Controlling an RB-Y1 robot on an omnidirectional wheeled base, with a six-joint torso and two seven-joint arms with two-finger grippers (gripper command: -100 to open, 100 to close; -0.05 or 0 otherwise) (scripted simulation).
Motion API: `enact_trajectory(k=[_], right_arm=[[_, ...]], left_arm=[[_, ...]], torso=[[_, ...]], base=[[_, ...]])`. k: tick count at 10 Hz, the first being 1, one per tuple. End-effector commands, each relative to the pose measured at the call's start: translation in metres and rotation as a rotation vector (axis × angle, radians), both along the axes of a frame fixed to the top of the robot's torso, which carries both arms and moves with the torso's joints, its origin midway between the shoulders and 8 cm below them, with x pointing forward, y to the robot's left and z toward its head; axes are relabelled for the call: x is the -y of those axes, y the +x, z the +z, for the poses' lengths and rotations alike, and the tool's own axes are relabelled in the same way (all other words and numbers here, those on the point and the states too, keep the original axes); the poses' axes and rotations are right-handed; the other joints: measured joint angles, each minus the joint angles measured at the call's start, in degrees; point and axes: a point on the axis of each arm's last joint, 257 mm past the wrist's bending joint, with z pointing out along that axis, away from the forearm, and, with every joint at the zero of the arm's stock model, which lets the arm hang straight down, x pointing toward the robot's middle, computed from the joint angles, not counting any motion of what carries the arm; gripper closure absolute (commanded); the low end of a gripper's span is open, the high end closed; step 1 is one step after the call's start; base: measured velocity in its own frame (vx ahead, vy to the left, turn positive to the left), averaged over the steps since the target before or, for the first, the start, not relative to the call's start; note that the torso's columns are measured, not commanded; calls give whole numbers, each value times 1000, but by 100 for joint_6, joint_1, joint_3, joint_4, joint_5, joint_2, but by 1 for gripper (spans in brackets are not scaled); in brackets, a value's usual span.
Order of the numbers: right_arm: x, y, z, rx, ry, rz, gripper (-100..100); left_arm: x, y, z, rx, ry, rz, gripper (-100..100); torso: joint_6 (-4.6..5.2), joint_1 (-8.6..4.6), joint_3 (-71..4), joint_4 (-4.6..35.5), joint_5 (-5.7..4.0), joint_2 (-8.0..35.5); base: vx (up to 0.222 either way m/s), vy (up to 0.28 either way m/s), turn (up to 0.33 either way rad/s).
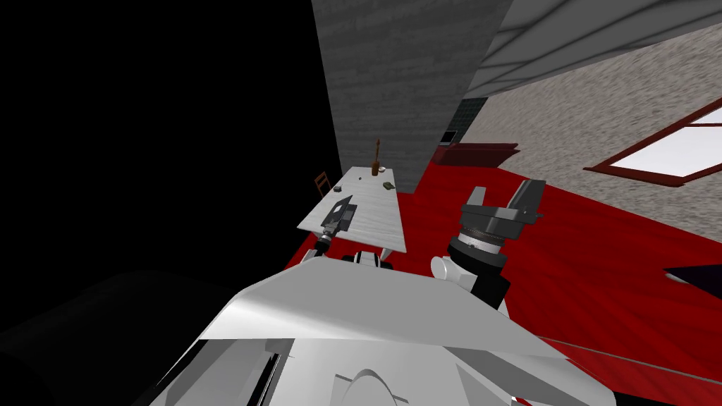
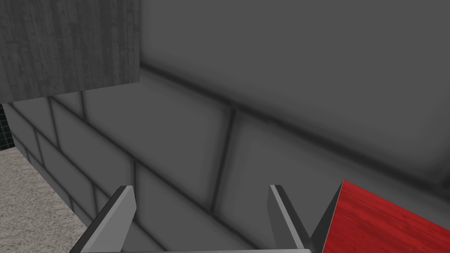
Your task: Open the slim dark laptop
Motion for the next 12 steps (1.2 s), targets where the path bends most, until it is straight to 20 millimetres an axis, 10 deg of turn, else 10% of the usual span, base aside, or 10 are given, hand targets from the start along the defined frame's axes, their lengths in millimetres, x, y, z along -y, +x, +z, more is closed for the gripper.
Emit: enact_trajectory(k=[1,2,3,12], right_arm=[[0,0,0,0,0,0,0],[0,0,0,0,0,0,0],[0,0,0,0,0,0,0],[0,0,0,0,0,0,0]], left_arm=[[13,-10,-18,-11,57,-12,100],[13,-10,-18,-9,73,-12,100],[13,-1,-8,0,63,-15,-100],[-13,52,37,-1,71,22,-100]], torso=[[3,1,-2,1,0,-2],[2,-6,-2,-4,3,1],[4,-8,2,2,0,8],[16,-43,13,22,-16,33]], base=[[47,-1,81],[35,-5,43],[-19,-11,-31],[-71,-14,-44]])
